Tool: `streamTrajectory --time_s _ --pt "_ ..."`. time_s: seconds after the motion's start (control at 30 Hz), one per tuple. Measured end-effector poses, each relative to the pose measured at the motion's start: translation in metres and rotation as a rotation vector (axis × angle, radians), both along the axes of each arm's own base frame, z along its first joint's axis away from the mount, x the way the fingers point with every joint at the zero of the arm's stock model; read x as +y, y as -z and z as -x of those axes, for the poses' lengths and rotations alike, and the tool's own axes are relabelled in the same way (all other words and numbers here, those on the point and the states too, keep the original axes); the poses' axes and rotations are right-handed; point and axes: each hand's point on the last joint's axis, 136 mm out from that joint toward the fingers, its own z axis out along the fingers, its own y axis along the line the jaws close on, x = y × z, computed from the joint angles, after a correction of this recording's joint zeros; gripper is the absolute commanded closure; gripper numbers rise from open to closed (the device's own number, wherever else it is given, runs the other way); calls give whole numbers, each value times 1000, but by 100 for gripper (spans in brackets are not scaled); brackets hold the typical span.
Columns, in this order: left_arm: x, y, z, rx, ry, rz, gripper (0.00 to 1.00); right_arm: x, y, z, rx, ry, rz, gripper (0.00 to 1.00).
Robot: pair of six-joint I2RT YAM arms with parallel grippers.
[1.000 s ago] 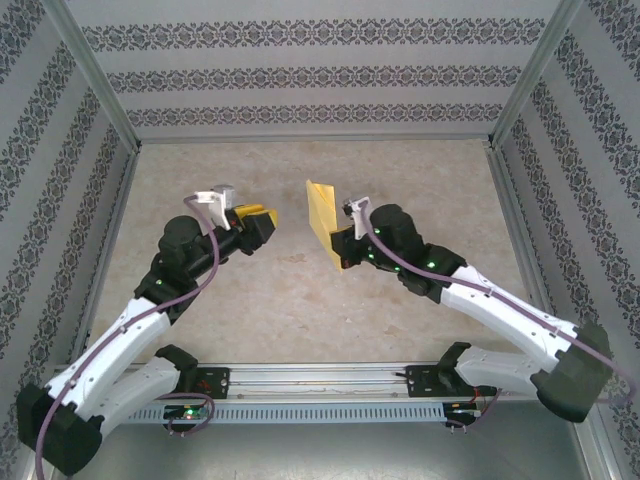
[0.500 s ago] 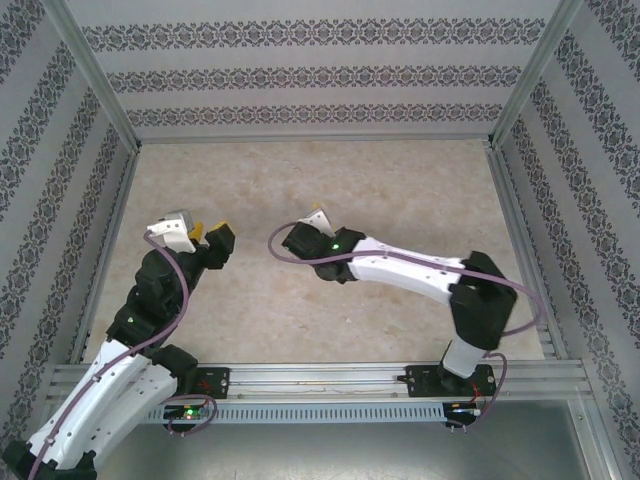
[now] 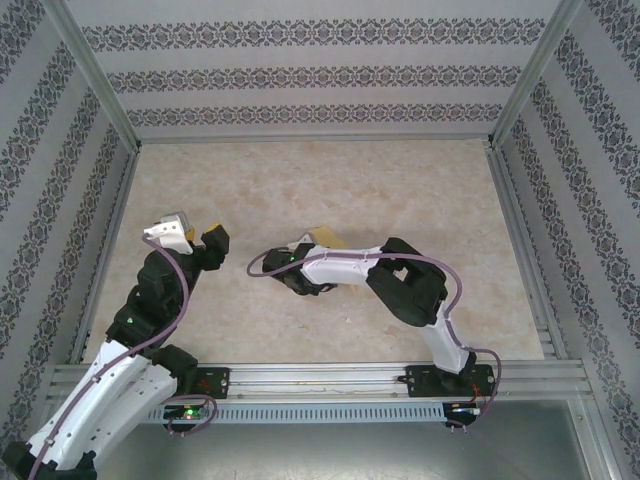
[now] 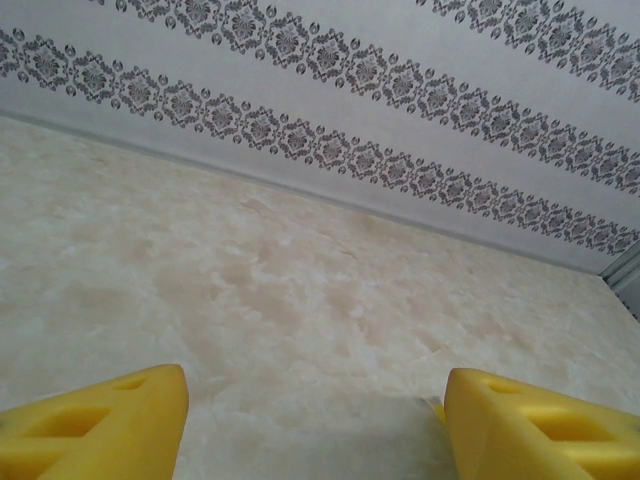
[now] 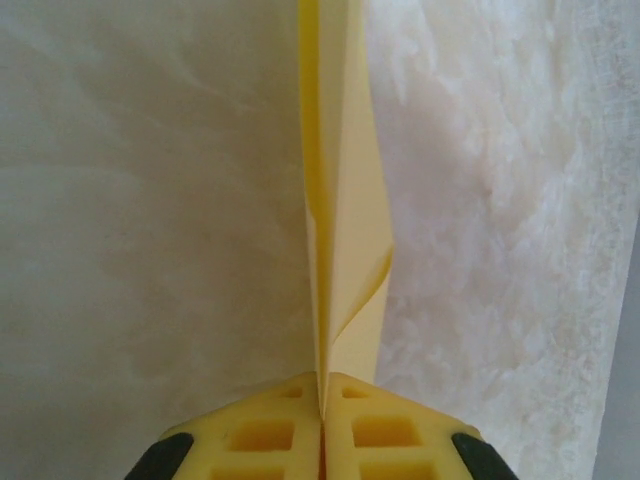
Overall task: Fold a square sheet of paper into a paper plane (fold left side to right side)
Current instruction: Turn over the paper at the center of the table.
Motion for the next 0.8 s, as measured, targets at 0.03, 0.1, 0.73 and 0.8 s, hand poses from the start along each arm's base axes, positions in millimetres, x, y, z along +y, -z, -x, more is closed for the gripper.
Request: streamTrajectory --time_s 0.03,0.1,0.73,0.8 --pt "0 1 -1 4 0 -2 31 0 2 0 2 4 3 84" --pt "-1 3 -2 12 1 -5 31 2 7 1 8 4 6 79" --pt "-25 30 -14 119 100 -19 22 13 -22 14 39 22 -197 35" --pt "-27 31 -15 123 107 -12 22 12 -28 18 39 21 -230 30"
